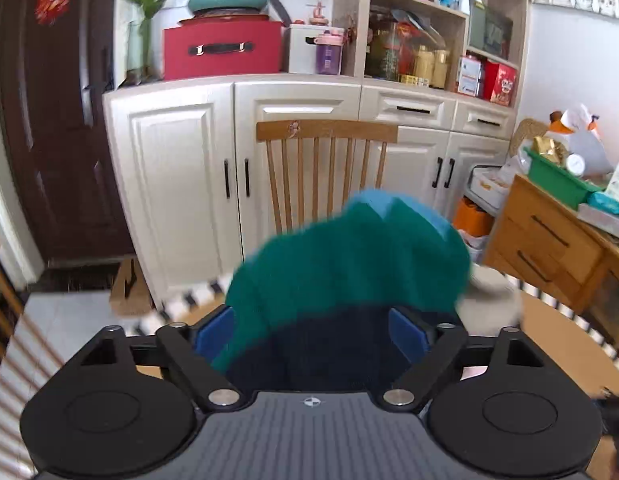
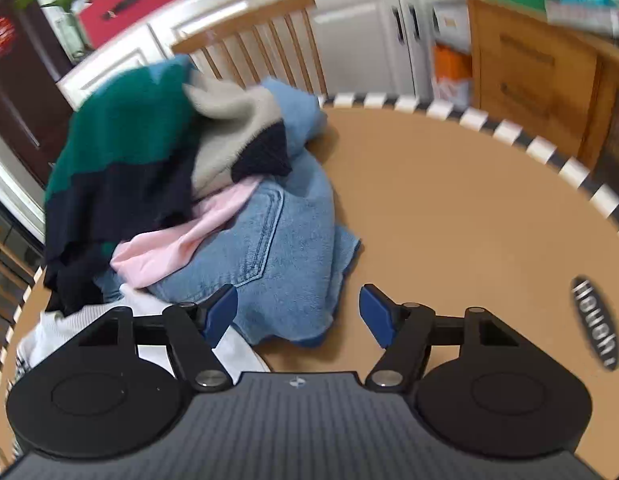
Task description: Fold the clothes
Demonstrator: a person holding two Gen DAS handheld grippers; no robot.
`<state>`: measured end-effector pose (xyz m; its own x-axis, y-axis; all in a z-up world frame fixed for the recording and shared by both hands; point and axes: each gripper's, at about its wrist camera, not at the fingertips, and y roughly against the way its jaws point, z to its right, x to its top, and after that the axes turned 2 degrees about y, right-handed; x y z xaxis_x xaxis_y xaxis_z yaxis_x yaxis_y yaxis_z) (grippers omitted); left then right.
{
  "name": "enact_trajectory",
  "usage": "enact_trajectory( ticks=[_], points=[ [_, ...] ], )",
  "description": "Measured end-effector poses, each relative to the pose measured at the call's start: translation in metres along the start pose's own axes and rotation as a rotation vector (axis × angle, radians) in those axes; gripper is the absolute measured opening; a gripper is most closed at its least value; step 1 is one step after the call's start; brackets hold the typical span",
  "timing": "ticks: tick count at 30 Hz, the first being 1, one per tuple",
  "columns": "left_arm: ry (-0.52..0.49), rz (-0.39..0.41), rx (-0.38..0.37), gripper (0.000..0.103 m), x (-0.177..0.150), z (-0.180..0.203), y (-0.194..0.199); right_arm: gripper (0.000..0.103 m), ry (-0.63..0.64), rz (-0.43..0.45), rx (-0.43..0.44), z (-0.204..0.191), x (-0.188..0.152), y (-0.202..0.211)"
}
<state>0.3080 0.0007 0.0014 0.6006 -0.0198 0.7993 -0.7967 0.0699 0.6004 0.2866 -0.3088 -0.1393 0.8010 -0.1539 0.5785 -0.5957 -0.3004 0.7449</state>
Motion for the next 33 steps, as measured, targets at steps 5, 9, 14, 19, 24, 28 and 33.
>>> enact_trajectory(
  ticks=[5,9,14,19,24,28,33],
  points=[
    [-0.122,-0.148,0.023,0.073,0.020,0.004,-0.087,0.014,-0.061,-0.043,0.037,-0.001,0.009,-0.033],
    [-0.202,-0.199,-0.021,0.036,0.014,0.021,-0.130,0.010,-0.001,-0.048,0.038,-0.018,0.019,-0.057],
    [-0.246,-0.190,0.008,0.033,0.022,0.031,-0.168,0.010,0.040,-0.043,0.042,-0.035,0.046,-0.088],
    [-0.243,-0.137,0.056,0.032,0.034,0.036,-0.201,0.010,0.041,-0.012,0.031,-0.043,0.070,-0.114],
    [-0.244,-0.113,0.090,0.032,0.044,0.039,-0.223,0.012,0.013,0.002,0.036,-0.042,0.089,-0.133],
    [-0.244,-0.100,0.107,0.031,0.047,0.039,-0.235,0.012,0.014,-0.012,0.018,-0.046,0.100,-0.143],
    [-0.246,-0.083,0.131,0.031,0.042,0.042,-0.238,0.011,0.045,0.004,0.002,-0.050,0.097,-0.144]
  ],
)
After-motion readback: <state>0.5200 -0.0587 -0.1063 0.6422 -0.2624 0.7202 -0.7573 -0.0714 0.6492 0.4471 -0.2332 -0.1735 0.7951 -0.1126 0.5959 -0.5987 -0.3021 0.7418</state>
